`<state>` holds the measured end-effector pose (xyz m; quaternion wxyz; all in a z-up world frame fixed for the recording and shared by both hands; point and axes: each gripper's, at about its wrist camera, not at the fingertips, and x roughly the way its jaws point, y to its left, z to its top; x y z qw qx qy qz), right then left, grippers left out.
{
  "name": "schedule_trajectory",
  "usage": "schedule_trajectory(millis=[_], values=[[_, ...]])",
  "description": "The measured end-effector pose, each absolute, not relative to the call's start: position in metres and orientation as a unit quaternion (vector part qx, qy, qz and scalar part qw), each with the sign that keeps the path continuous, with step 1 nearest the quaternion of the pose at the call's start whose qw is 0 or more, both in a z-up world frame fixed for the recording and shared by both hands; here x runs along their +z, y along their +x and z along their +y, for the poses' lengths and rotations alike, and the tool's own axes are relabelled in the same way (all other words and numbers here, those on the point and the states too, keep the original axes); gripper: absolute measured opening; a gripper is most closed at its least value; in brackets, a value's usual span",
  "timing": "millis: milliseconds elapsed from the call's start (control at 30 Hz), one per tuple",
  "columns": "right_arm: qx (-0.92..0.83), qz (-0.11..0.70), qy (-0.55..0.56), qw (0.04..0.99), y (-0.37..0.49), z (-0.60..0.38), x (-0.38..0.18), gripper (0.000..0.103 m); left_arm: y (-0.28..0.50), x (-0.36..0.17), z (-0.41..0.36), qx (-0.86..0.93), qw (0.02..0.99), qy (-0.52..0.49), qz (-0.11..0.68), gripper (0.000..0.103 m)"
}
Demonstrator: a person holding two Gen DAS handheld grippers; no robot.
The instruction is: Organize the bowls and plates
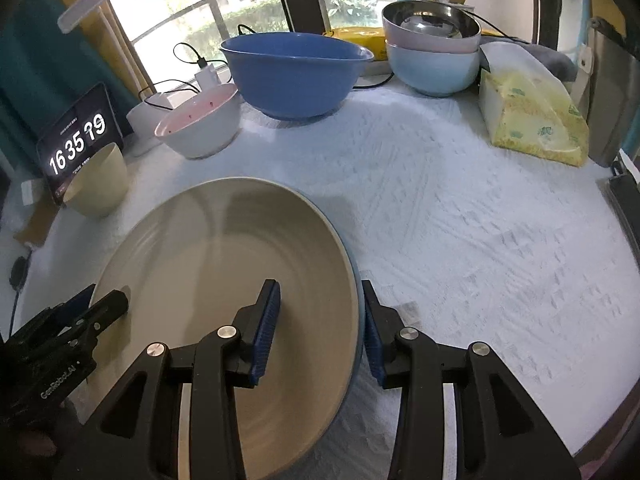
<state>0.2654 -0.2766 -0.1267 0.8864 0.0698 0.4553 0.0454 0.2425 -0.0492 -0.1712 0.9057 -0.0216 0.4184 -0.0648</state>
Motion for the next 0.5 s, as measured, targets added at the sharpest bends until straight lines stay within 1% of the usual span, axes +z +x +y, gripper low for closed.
schedule_trajectory(millis=[333, 500], values=[[0.104, 0.463, 0.05, 0.879, 0.278, -0.232, -0.127, 0.041, 0.246, -0.172, -0.023, -0.031, 0.907, -0.031, 0.418, 0.049], [0.109, 0.474, 0.054, 0.872, 0.289, -0.223, -0.126, 0.041, 0.245, -0.163, -0.008, -0.01, 0.911, -0.037, 0.41, 0.049]])
